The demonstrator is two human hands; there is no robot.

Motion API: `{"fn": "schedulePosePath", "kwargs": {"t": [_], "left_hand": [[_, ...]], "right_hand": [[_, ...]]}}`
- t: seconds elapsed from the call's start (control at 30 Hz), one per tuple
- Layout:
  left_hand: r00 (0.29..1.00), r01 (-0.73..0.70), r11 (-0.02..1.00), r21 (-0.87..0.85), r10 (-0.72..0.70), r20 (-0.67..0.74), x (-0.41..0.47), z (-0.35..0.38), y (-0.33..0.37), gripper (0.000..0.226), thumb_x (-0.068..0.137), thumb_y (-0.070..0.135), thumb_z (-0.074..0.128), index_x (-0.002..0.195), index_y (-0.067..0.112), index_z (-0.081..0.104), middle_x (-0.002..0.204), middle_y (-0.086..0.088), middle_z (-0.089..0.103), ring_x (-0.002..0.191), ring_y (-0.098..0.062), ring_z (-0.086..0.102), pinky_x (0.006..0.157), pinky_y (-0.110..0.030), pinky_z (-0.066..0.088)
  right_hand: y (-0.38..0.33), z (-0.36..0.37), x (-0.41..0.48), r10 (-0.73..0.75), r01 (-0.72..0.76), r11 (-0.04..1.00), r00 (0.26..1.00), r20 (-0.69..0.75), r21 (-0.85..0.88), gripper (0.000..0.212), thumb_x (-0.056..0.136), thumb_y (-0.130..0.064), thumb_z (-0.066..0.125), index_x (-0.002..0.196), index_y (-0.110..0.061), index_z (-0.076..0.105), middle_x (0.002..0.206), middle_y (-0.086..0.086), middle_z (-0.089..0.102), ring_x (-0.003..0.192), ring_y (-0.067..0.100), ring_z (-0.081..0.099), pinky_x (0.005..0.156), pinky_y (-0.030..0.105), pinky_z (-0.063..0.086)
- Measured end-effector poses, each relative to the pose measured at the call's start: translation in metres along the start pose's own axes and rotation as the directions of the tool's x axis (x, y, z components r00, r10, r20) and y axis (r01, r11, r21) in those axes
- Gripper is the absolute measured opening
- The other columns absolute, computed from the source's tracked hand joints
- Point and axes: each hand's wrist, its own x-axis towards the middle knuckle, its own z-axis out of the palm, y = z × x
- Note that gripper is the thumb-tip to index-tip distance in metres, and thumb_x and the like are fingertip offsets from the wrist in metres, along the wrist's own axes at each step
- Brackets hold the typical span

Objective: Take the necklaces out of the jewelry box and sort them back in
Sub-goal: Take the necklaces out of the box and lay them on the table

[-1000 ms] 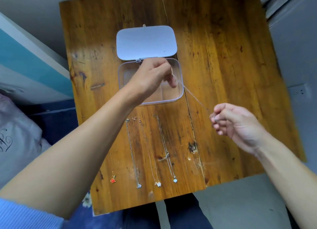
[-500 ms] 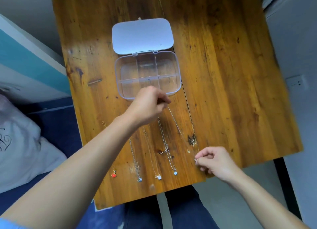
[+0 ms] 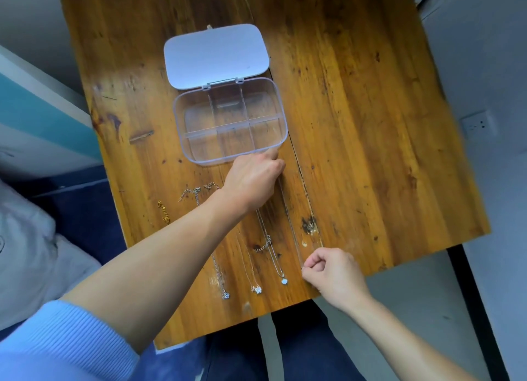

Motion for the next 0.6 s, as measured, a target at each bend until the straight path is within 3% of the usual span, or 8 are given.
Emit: {"fn": "schedulePosePath", "kwargs": {"t": [0.13, 0.23, 0.43, 0.6], "left_hand": [[1.0, -0.005, 0.999, 0.036, 0.006, -0.029, -0.005, 0.002, -0.001, 0.009, 0.091, 0.009, 0.05, 0.091, 0.012, 0.059, 0.089, -0.005, 0.054, 0.07, -0.028, 0.052, 0.048, -0.033, 0.036], [0.998, -0.011, 0.999, 0.036, 0.013, -0.056, -0.012, 0.0, 0.0, 0.007, 0.092, 0.01, 0.051, 0.09, 0.01, 0.058, 0.093, -0.008, 0.053, 0.071, -0.026, 0.045, 0.047, -0.033, 0.033], [0.989, 0.023, 0.995, -0.095, -0.036, -0.143, -0.04, -0.019, -0.017, 0.017, 0.093, 0.02, 0.051, 0.1, 0.009, 0.062, 0.1, -0.009, 0.058, 0.088, -0.032, 0.058, 0.059, -0.043, 0.049], [0.932, 0.196, 0.951, -0.237, -0.256, -0.258, -0.079, -0.033, -0.048, 0.015, 0.091, 0.022, 0.061, 0.098, 0.012, 0.068, 0.094, -0.005, 0.063, 0.079, -0.027, 0.064, 0.061, -0.039, 0.053]], "right_hand": [[0.003, 0.003, -0.002, -0.012, 0.006, 0.994, 0.999, -0.052, -0.107, 0.016, 0.075, -0.029, 0.069, 0.061, -0.03, 0.06, 0.056, -0.015, 0.061, 0.062, 0.002, 0.057, 0.053, 0.021, 0.042], [0.005, 0.002, -0.002, 0.0, -0.008, 0.99, 0.998, -0.06, -0.14, 0.015, 0.076, -0.033, 0.068, 0.063, -0.03, 0.06, 0.057, -0.016, 0.062, 0.064, 0.003, 0.057, 0.056, 0.022, 0.043], [-0.009, -0.004, 0.001, -0.053, 0.044, 0.995, 0.993, -0.102, -0.086, 0.018, 0.076, -0.042, 0.068, 0.065, -0.03, 0.061, 0.051, -0.02, 0.059, 0.061, 0.003, 0.059, 0.06, 0.025, 0.047], [-0.047, 0.003, 0.008, -0.17, 0.162, 0.982, 0.982, -0.082, -0.092, 0.016, 0.078, -0.04, 0.067, 0.067, -0.03, 0.062, 0.053, -0.015, 0.06, 0.062, 0.003, 0.058, 0.057, 0.025, 0.045]]}}
